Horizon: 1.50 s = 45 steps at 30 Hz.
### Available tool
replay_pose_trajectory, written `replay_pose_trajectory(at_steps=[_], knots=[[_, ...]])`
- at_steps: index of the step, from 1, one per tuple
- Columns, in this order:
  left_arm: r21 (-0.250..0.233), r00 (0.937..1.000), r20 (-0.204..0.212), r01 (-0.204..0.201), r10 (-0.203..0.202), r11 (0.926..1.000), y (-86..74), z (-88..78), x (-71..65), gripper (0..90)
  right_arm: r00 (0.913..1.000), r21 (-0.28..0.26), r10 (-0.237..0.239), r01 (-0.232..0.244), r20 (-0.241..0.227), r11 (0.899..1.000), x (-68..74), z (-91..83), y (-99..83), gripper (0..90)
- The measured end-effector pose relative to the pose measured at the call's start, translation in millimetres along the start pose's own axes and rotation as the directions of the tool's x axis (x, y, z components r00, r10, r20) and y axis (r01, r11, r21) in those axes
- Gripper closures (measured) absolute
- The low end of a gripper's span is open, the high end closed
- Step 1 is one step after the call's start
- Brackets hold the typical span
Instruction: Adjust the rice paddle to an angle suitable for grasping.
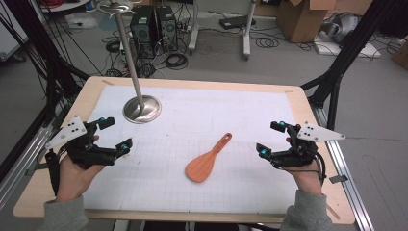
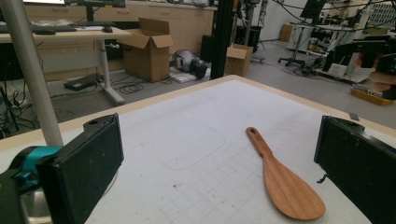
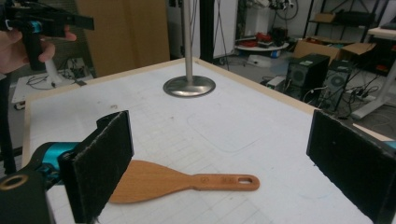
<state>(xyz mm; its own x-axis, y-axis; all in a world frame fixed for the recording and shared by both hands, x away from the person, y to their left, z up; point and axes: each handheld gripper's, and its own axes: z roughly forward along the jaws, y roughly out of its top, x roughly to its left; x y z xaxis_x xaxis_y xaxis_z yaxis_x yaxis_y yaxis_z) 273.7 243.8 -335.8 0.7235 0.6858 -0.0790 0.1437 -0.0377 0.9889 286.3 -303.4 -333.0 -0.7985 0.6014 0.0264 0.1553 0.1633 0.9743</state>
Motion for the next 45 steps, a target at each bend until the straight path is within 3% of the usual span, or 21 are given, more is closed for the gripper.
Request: replay_pose_trajectory(at_steps=[2,6,9,17,23,32,38,45], knots=[[0.001,1.0,-0.002,0.001,-0.001,1.0,-0.3,0.1,-0.1,1.8,0.9999,0.014,0.001,-0.001,-0.013,1.0,0.7,2.3,-0.7,15.5],[0.002,1.0,-0.005,-0.001,0.001,1.0,-0.6,-1.5,-1.2,1.8,0.9997,0.025,0.001,0.0,-0.025,1.0,3.0,9.7,-1.3,17.5],[0.002,1.0,-0.008,-0.003,0.003,1.0,-0.6,-3.1,-1.4,1.8,0.9993,0.034,0.008,-0.006,-0.036,0.999,6.2,14.9,-1.7,29.4],[0.005,0.9999,-0.012,-0.004,0.004,1.0,-3.1,-6.7,-0.5,1.8,0.9996,0.017,-0.027,0.026,0.012,1.0,15.2,28.7,-4.0,62.3],[0.007,0.9999,-0.014,-0.009,0.009,0.9999,-3.9,-9.5,-1.6,1.8,0.9998,0.033,-0.016,0.016,-0.016,0.999,16.7,38.9,-5.7,77.9],[0.019,0.9998,-0.019,-0.004,0.004,0.9998,-7.4,-11.4,-0.1,1.8,0.9996,0.065,0.009,-0.007,-0.027,0.998,19.8,58.4,-9.1,89.2],[0.021,0.9997,-0.024,-0.003,0.003,0.9998,-8.4,-14.3,0.6,1.8,0.9993,0.125,0.016,-0.012,-0.033,0.992,25.0,74.3,-12.1,89.2],[0.028,0.9996,-0.03,0.001,0.0,0.9996,-9.9,-15.7,0.8,1.8,0.9988,0.187,-0.007,0.015,-0.048,0.982,30.8,95.5,-18.1,89.3]])
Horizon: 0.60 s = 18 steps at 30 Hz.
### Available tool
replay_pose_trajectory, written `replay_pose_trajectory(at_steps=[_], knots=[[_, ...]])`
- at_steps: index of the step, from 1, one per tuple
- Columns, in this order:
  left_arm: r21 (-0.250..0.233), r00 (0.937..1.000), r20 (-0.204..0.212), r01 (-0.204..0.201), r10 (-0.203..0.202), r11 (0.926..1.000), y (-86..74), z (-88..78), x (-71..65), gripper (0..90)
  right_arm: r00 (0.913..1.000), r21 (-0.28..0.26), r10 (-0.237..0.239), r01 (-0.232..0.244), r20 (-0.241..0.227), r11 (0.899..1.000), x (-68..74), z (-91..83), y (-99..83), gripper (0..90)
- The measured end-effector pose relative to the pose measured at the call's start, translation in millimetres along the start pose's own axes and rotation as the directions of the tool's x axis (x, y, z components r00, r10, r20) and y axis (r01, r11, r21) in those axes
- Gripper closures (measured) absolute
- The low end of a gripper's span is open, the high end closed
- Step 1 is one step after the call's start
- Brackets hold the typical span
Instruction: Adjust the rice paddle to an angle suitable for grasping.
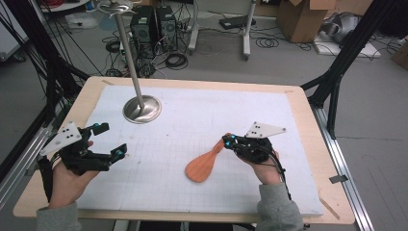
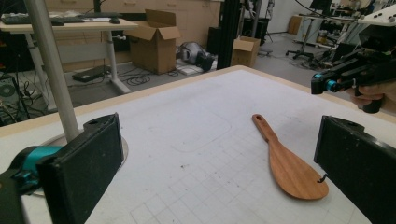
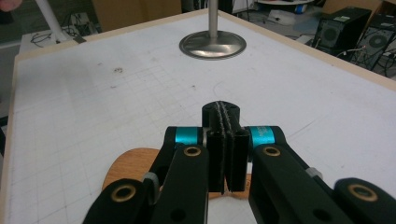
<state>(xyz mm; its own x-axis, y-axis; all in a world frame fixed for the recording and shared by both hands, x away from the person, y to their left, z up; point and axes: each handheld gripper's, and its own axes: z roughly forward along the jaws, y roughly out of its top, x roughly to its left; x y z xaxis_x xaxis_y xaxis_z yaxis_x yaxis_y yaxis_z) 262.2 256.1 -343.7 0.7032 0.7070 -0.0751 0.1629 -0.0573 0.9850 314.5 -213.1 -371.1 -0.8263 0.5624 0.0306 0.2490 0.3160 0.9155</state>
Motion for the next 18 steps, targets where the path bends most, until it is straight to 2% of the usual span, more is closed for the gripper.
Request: replay_pose_trajectory(at_steps=[7,13,18], knots=[[0.003,1.0,-0.008,0.001,-0.001,1.0,-0.9,-0.6,-0.1,1.8,0.9989,0.045,0.012,-0.01,-0.045,0.999,3.9,22.0,-6.6,89.3],[0.004,0.9999,-0.011,-0.004,0.004,1.0,-1.2,-1.5,-0.7,2.0,0.9977,0.105,-0.005,0.012,-0.068,0.994,9.7,43.2,-12.5,89.3],[0.01,0.9999,-0.013,-0.001,0.001,1.0,-2.7,-1.9,-0.6,2.0,0.9955,0.132,-0.022,0.035,-0.092,0.991,15.3,55.4,-13.3,89.3]])
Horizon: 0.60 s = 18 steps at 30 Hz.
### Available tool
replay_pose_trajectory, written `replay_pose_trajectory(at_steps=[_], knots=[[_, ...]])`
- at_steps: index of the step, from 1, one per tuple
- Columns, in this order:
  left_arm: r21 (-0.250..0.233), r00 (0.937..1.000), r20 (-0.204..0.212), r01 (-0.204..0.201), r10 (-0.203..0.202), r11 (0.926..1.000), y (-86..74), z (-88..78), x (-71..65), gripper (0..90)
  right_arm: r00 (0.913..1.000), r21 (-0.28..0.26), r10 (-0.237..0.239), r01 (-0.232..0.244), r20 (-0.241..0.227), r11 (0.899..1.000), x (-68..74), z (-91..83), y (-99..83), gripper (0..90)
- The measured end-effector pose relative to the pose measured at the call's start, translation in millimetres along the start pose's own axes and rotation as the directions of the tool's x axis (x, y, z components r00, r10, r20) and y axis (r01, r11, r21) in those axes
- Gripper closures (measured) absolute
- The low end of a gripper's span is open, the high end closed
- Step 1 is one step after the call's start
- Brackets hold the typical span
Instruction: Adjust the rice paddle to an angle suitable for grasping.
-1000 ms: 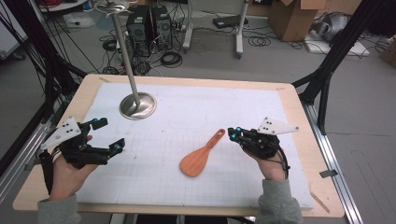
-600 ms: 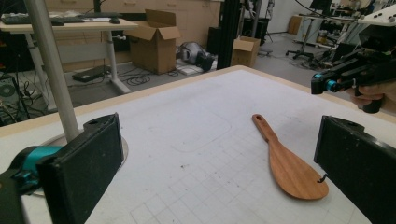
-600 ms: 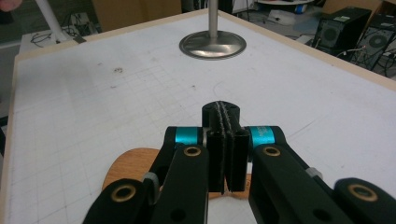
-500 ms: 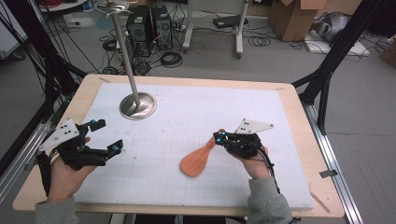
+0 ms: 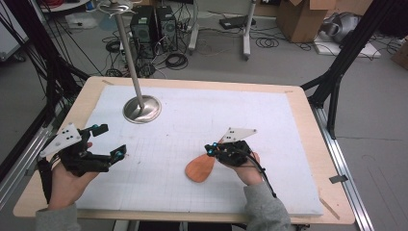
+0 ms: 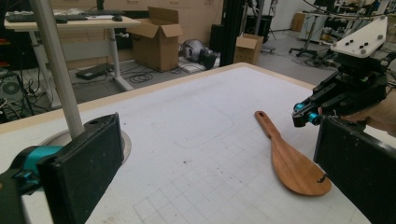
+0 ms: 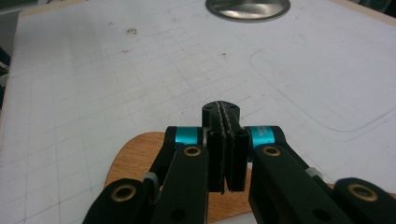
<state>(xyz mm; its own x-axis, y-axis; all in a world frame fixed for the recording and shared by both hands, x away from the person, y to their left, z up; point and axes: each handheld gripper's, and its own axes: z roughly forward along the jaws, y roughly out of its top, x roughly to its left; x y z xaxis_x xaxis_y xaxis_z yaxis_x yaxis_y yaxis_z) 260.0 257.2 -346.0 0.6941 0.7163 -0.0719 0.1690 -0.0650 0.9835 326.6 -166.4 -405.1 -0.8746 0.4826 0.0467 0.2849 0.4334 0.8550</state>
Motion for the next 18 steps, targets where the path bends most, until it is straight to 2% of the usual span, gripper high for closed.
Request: replay_pose_trajectory(at_steps=[8,18], knots=[[0.005,0.9999,-0.01,0.0,0.0,1.0,-1.6,-4.1,0.7,2.0,0.9986,0.051,-0.023,0.025,-0.047,0.998,6.9,20.4,0.4,89.3],[0.007,0.9998,-0.02,0.003,-0.003,1.0,-3.3,-8.6,0.9,2.0,0.9956,0.098,-0.052,0.059,-0.078,0.993,13.7,42.8,0.4,89.3]])
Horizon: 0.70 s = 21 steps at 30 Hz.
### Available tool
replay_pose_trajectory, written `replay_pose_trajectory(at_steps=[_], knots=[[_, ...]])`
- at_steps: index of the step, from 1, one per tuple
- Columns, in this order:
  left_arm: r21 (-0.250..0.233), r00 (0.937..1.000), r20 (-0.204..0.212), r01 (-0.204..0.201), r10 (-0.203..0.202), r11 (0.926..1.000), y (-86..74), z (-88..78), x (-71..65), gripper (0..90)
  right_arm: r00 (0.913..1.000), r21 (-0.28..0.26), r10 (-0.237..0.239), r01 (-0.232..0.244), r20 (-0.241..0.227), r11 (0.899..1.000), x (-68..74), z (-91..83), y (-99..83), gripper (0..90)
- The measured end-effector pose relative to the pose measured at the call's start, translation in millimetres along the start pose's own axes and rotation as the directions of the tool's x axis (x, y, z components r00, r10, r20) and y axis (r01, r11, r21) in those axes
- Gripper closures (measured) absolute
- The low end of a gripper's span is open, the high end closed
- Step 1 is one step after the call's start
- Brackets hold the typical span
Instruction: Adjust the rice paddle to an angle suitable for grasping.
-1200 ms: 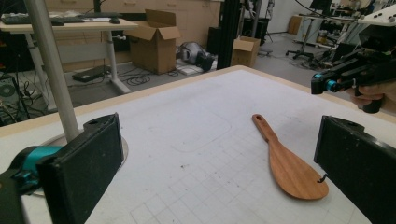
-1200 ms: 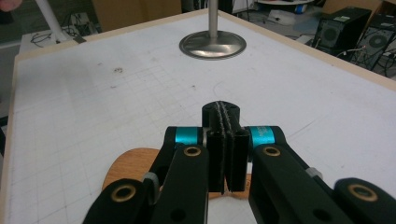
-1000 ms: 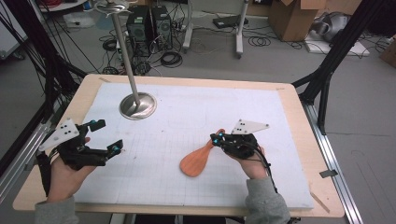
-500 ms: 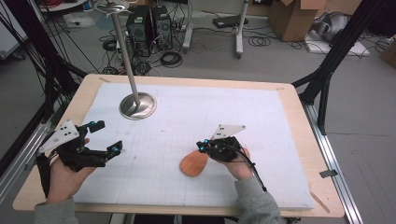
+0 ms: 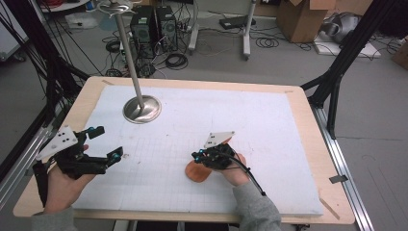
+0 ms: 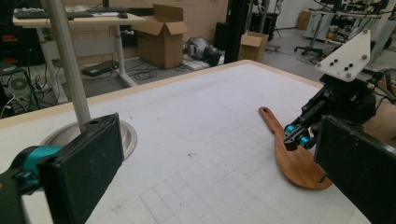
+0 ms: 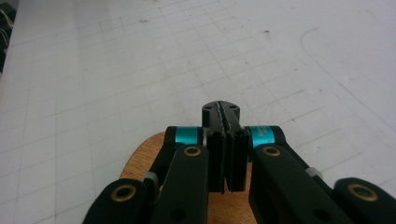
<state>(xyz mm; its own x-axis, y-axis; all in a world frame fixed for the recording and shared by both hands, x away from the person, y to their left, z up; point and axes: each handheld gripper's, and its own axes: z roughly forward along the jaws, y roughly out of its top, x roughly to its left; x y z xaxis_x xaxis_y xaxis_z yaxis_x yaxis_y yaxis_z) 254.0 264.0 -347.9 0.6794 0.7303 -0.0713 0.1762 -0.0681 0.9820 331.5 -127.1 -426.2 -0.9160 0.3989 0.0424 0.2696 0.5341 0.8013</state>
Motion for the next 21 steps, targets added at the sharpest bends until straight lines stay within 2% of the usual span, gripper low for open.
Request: replay_pose_trajectory(at_steps=[7,14,21], knots=[[0.006,1.0,-0.004,0.0,0.0,1.0,-1.7,-2.0,0.1,2.0,0.9997,0.025,-0.018,0.018,-0.018,1.0,4.7,12.8,2.5,89.3],[0.011,1.0,-0.007,-0.002,0.002,0.9999,-3.1,-5.9,-1.1,2.0,0.9992,0.044,-0.015,0.016,-0.036,0.999,5.3,26.9,3.7,89.3],[0.015,0.9999,-0.016,0.003,-0.003,0.9999,-5.4,-9.6,0.5,2.0,0.9993,0.075,-0.02,0.023,-0.031,0.997,5.6,35.9,4.0,89.2]])
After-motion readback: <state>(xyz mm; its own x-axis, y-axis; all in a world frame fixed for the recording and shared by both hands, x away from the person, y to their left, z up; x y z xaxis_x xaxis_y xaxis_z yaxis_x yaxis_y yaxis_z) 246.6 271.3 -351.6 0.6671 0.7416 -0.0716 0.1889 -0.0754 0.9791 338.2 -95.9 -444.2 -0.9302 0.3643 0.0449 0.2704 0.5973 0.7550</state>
